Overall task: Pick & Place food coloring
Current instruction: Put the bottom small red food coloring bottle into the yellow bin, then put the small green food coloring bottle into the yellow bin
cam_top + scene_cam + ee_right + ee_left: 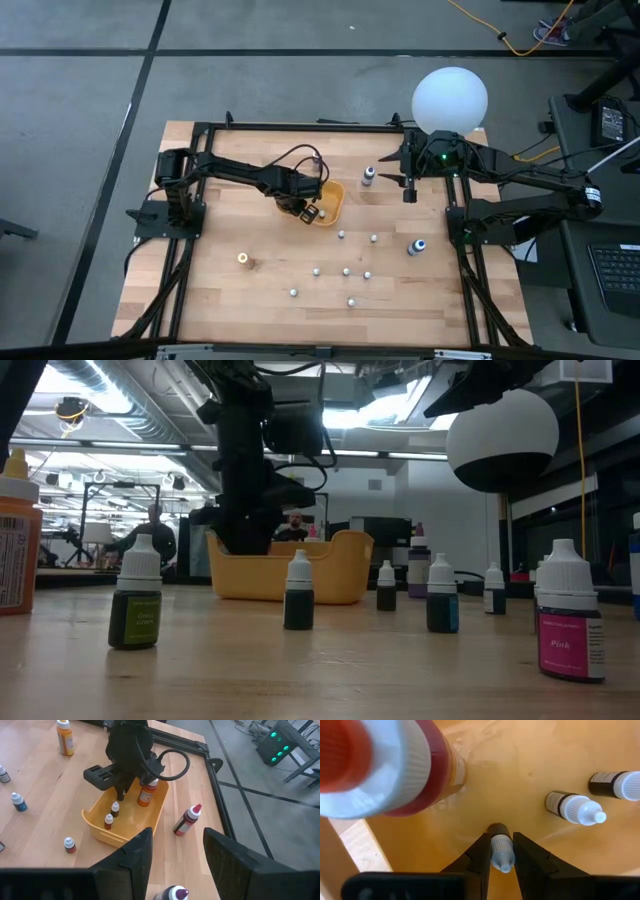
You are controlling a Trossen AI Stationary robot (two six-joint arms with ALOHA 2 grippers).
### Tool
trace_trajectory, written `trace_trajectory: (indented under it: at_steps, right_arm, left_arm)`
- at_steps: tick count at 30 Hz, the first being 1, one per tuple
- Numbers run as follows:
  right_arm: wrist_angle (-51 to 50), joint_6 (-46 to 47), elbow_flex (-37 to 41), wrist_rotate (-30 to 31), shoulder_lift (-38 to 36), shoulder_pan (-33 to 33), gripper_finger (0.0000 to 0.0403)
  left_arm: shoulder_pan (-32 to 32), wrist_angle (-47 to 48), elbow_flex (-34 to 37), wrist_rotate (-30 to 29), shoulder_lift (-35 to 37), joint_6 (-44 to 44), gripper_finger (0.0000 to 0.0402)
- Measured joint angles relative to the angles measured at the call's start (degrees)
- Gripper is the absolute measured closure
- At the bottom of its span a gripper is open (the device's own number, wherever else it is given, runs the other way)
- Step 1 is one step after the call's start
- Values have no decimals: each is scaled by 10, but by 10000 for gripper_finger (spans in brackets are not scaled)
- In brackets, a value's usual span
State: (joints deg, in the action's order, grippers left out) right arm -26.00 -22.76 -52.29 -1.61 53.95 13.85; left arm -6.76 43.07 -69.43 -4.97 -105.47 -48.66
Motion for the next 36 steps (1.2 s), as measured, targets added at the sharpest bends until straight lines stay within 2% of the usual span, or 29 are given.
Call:
trace_trajectory:
  at_steps: [9, 17, 28, 36]
  right_arm:
    - [0, 0, 0, 0, 0, 0, 226]
    - [0, 0, 0, 0, 0, 0, 226]
    - [0, 0, 0, 0, 0, 0, 226]
    - [0, 0, 0, 0, 0, 0, 226]
  left_arm:
    - [0, 5, -8, 2, -3, 0, 290]
    - [4, 37, -43, -1, -2, 0, 277]
    - [52, 238, -174, -24, -1, 0, 277]
    - [165, 282, -305, -25, 0, -8, 281]
